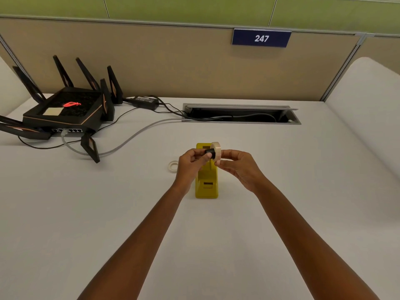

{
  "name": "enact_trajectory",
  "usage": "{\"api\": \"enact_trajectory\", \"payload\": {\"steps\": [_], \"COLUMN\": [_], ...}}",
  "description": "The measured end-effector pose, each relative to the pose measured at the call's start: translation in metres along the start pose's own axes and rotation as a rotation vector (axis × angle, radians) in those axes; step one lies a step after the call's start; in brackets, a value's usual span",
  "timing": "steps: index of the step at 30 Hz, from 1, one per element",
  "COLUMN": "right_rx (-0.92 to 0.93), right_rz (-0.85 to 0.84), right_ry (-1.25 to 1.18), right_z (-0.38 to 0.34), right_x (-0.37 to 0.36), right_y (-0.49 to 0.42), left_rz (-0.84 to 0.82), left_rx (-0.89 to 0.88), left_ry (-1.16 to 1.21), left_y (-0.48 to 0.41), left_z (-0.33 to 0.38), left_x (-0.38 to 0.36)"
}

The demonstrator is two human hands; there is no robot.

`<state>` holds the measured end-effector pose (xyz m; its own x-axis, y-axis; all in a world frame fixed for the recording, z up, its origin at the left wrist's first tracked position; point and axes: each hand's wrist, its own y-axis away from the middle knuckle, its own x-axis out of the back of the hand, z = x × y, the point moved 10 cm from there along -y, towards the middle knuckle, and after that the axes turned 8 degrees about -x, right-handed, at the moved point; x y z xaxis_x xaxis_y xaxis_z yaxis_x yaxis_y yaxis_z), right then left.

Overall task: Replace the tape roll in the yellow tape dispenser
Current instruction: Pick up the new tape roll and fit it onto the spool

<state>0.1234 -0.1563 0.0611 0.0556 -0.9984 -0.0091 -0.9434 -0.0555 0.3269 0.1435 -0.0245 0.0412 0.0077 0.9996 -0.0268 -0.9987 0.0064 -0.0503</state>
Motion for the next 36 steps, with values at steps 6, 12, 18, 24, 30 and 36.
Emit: {"api": "enact_trajectory", "payload": {"steps": [6, 12, 18, 24, 30, 36], "right_rx": [0.007, 0.013, 0.042, 0.056, 0.041, 0.028], "right_rz": [-0.011, -0.014, 0.024, 0.045, 0.062, 0.09], "right_ry": [-0.076, -0.078, -0.03, 0.015, 0.036, 0.035], "right_z": [0.001, 0.002, 0.002, 0.0, 0.002, 0.005], "right_x": [0.001, 0.001, 0.003, 0.004, 0.005, 0.006], "right_y": [0.0, -0.001, -0.001, 0.0, -0.001, -0.002], "left_rz": [-0.016, -0.022, -0.038, -0.044, -0.063, -0.064], "left_rx": [-0.038, -0.086, -0.124, -0.121, -0.142, -0.203], "left_ry": [-0.045, -0.096, -0.132, -0.15, -0.182, -0.274], "left_y": [-0.001, 0.0, 0.001, 0.001, 0.0, -0.002], "left_z": [0.005, 0.01, 0.016, 0.014, 0.014, 0.014], "left_x": [0.0, -0.001, -0.001, -0.001, -0.001, -0.002]}}
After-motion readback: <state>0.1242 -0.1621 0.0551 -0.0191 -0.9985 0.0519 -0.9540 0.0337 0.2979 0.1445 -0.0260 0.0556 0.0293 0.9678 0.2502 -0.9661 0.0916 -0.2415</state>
